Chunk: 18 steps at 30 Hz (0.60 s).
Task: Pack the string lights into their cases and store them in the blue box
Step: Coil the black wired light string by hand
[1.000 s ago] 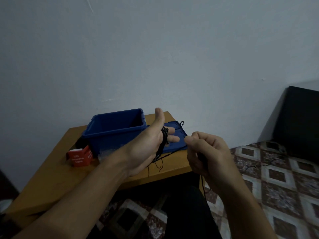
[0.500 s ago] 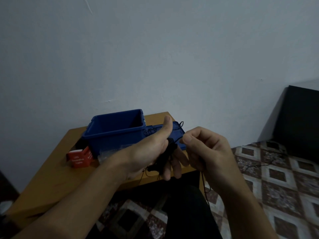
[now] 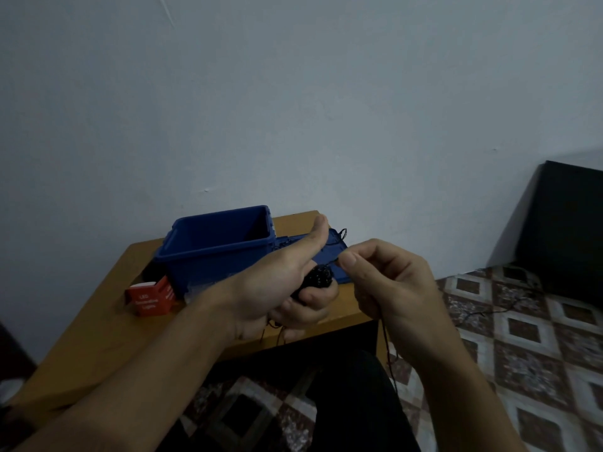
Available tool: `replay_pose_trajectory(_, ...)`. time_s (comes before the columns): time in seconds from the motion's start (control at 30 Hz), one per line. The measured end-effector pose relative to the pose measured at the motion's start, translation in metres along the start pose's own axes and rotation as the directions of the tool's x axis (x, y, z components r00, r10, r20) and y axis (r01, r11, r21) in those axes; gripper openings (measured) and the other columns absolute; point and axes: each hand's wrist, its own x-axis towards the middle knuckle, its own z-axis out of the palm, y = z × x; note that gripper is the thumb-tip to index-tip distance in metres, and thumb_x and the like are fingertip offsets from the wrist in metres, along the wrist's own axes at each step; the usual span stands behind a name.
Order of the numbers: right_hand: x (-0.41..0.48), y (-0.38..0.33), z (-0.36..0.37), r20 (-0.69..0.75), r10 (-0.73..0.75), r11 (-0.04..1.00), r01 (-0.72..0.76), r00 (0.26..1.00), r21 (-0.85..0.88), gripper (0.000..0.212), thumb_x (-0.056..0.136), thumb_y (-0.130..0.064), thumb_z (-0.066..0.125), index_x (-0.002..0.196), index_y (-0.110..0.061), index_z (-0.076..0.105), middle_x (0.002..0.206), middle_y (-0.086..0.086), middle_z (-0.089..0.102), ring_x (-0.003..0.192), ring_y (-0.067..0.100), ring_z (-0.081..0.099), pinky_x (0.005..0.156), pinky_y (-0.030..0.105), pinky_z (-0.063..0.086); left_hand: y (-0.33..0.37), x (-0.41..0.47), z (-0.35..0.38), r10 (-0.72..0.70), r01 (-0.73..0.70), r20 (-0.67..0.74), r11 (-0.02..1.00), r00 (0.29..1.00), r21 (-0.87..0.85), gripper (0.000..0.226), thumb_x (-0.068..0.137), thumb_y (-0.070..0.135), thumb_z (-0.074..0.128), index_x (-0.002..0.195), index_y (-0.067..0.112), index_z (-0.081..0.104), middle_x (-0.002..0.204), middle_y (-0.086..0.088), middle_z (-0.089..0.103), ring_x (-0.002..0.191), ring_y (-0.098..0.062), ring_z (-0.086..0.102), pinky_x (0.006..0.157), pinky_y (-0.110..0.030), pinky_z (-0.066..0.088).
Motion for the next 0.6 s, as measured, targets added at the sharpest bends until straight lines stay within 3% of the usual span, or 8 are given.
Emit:
replay_pose_trajectory(0.13, 0.001, 0.003, -0.001, -0.03, 0.032, 0.998, -0.033, 0.999, -0.05, 0.018, 0.092, -0.027, 0.064, 0.088, -0.011, 0.07, 0.054, -0.003, 0.044, 0.046, 0.012, 0.029, 0.042, 0.024, 0.025, -0.001, -0.001, -0.002, 0.031, -0.022, 0.077, 0.993, 0.997, -0.114, 0.075, 0.091, 0.08, 0.013, 0.055, 0.016, 0.027, 0.045, 0.001, 0.021, 0.044, -0.017, 0.013, 0.051, -0.033, 0.027)
replay_pose_trajectory(0.23, 0.001, 0.004, -0.002, -0.054, 0.049, 0.997, -0.053, 0.997, -0.063, 0.017, 0.093, -0.026, 0.064, 0.088, -0.011, 0.07, 0.056, 0.001, 0.043, 0.047, 0.012, 0.03, 0.043, 0.025, 0.025, -0.003, 0.0, -0.005, 0.113, -0.078, 0.132, 0.966, 0.985, -0.245, 0.065, 0.098, 0.063, 0.019, 0.058, 0.016, 0.039, 0.047, 0.001, 0.028, 0.045, -0.017, 0.022, 0.053, -0.034, 0.031)
replay_pose_trajectory(0.4, 0.003, 0.008, -0.004, -0.07, 0.078, 0.989, -0.086, 0.995, -0.123, 0.016, 0.098, -0.02, 0.06, 0.092, -0.006, 0.066, 0.061, 0.0, 0.057, 0.048, 0.011, 0.037, 0.044, 0.02, 0.031, -0.002, -0.001, -0.007, 0.256, -0.191, 0.09, 0.876, 0.963, -0.443, 0.051, 0.097, 0.037, 0.023, 0.075, 0.006, 0.056, 0.058, -0.005, 0.042, 0.052, -0.019, 0.034, 0.061, -0.037, 0.041)
replay_pose_trajectory(0.53, 0.002, 0.011, -0.002, -0.026, 0.102, 0.971, -0.105, 0.994, -0.216, 0.015, 0.101, -0.018, 0.059, 0.092, -0.009, 0.068, 0.065, -0.003, 0.066, 0.048, 0.008, 0.047, 0.046, 0.018, 0.037, -0.004, 0.0, -0.009, 0.313, -0.238, 0.051, 0.807, 0.948, -0.541, 0.052, 0.101, 0.035, 0.026, 0.086, 0.003, 0.064, 0.07, -0.011, 0.055, 0.06, -0.021, 0.048, 0.069, -0.037, 0.05)
replay_pose_trajectory(0.6, 0.002, 0.014, 0.0, -0.017, 0.12, 0.959, -0.12, 0.993, -0.255, 0.018, 0.101, -0.019, 0.059, 0.086, -0.017, 0.069, 0.068, -0.003, 0.067, 0.055, 0.011, 0.053, 0.051, 0.024, 0.041, -0.006, 0.0, -0.009, 0.332, -0.252, 0.032, 0.773, 0.943, -0.581, 0.051, 0.102, 0.037, 0.031, 0.093, 0.002, 0.066, 0.077, -0.013, 0.061, 0.065, -0.022, 0.056, 0.073, -0.038, 0.052)
